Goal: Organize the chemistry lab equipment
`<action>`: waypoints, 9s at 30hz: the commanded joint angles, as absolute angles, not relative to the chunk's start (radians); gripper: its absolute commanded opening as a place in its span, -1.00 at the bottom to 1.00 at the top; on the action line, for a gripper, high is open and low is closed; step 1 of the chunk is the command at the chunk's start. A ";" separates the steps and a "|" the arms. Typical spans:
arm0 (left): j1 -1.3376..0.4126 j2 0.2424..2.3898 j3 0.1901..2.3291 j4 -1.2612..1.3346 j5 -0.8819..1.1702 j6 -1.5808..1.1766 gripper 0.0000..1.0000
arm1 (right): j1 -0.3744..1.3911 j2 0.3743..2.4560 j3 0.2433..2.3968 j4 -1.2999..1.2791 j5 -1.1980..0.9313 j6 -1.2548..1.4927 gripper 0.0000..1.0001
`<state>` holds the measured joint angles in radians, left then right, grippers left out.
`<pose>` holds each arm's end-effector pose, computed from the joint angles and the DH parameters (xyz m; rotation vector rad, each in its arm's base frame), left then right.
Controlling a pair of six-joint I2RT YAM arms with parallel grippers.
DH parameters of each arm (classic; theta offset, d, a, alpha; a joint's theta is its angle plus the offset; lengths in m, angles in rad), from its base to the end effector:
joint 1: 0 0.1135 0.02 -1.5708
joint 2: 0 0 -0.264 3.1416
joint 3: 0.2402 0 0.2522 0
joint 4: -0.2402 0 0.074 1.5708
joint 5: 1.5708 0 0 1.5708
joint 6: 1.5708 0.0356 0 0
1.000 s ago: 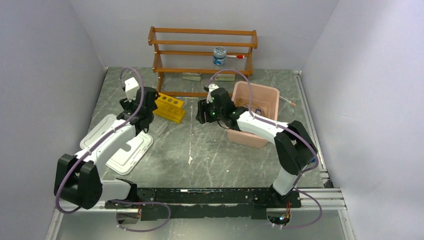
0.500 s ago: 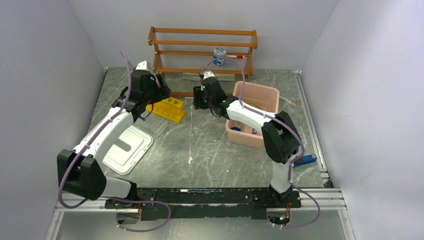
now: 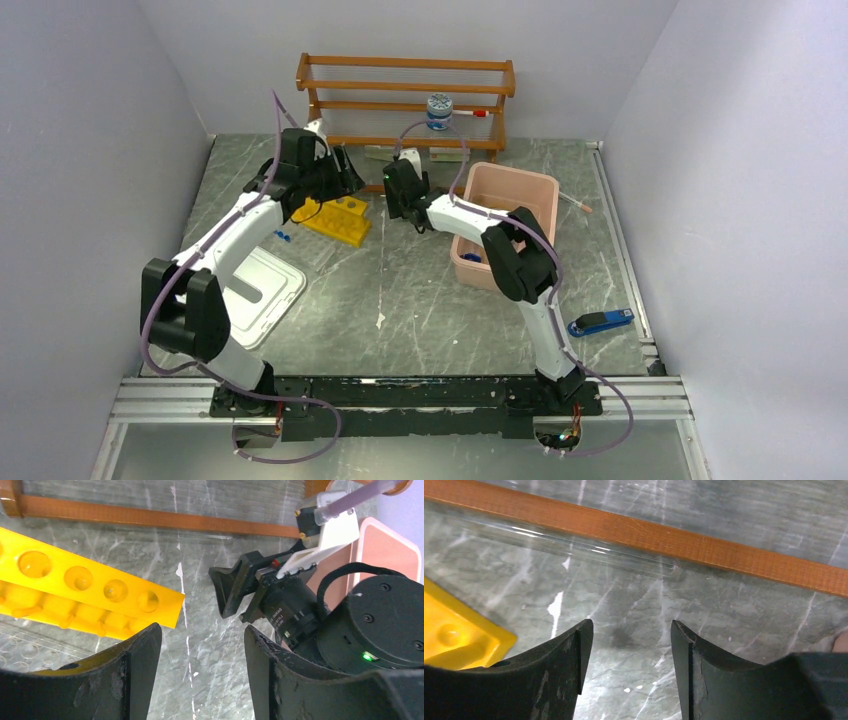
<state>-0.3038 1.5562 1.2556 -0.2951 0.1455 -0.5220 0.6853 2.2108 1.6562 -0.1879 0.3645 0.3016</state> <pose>0.3403 -0.1121 0.3010 -0.1569 2.2229 -0.6225 0.3925 0.3044 0.1747 -0.2500 2.2427 0.1032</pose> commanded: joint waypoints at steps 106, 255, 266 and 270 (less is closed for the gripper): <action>-0.305 1.443 1.154 -0.387 0.174 -0.751 0.43 | 0.658 2.030 1.402 -0.405 -0.208 0.123 -0.56; -0.423 1.275 1.247 0.039 0.485 -0.592 0.52 | 0.595 1.447 1.267 0.107 -0.448 0.201 -0.67; -0.425 1.396 1.348 -0.117 0.498 -0.568 0.51 | 0.606 1.453 1.267 0.115 -0.487 0.203 -0.67; -0.425 1.405 1.345 -0.113 0.533 -0.568 0.29 | 0.605 1.465 1.278 0.113 -0.487 0.210 -0.67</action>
<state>-0.4271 1.4067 1.3041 -0.0891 0.4808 -0.5762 0.6025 1.4731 1.2453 0.0998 -0.4709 0.2123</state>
